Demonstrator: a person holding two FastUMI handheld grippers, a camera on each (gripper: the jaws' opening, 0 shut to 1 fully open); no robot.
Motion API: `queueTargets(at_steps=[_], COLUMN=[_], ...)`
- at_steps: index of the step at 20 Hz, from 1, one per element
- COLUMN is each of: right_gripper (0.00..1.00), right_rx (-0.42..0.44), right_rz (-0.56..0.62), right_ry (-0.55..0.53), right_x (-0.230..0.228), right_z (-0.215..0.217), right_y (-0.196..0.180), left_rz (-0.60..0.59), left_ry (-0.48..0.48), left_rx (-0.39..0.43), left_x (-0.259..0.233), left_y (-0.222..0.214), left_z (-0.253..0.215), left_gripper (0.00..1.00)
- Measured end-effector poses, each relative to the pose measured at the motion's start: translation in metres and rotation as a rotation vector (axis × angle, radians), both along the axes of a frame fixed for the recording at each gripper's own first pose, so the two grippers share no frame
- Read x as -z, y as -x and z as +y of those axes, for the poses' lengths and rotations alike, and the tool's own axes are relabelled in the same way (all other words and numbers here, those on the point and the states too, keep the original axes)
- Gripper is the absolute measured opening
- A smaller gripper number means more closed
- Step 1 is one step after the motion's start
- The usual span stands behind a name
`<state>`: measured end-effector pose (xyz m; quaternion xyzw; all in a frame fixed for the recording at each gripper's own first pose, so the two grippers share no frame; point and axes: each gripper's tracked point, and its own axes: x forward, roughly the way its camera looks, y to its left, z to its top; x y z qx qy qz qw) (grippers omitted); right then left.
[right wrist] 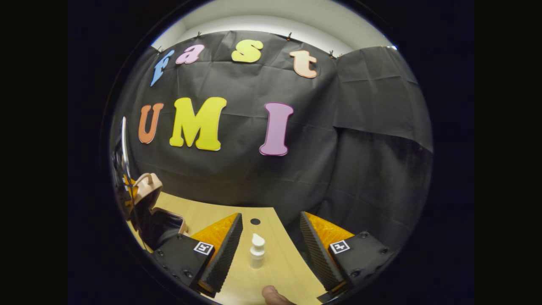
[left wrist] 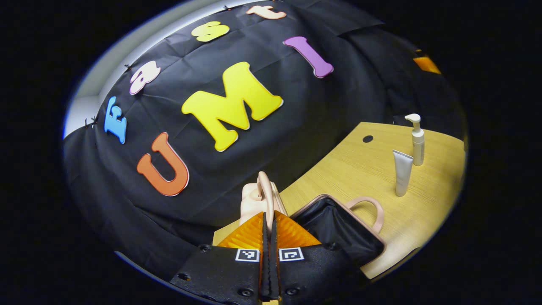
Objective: First open the suitcase, pack the skin care products into it, and then close the suitcase.
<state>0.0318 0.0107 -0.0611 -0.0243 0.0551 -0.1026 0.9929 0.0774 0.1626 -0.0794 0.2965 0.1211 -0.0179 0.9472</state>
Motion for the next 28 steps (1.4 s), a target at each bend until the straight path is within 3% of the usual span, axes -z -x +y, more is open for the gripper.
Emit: queueTargets(at_steps=[9,14,17,22,28], right_gripper=[0.81,0.81,0.81,0.81,0.82], right_rx=[-0.013,-0.010,-0.012,0.004,0.043], right_rz=[0.038,0.059,0.087,0.132,0.187], right_ry=[-0.021,0.010,0.009,-0.005,0.017], right_x=[-0.001,0.001,0.009,0.024,0.041], right_z=[0.086,0.103,0.108,0.106,0.093], right_y=[-0.003,0.004,0.006,0.008,0.014], left_rz=[-0.074,-0.034,0.019,0.147,0.271], left_ry=[0.183,0.223,0.295,0.423,0.527], left_rx=[-0.108,-0.162,-0.224,-0.313,-0.373], left_x=[0.002,0.054,0.095,0.170,0.243], left_y=[0.001,-0.003,-0.004,-0.003,0.002], left_z=[0.167,0.244,0.286,0.332,0.346], left_gripper=[0.03,0.02,0.03,0.03,0.03])
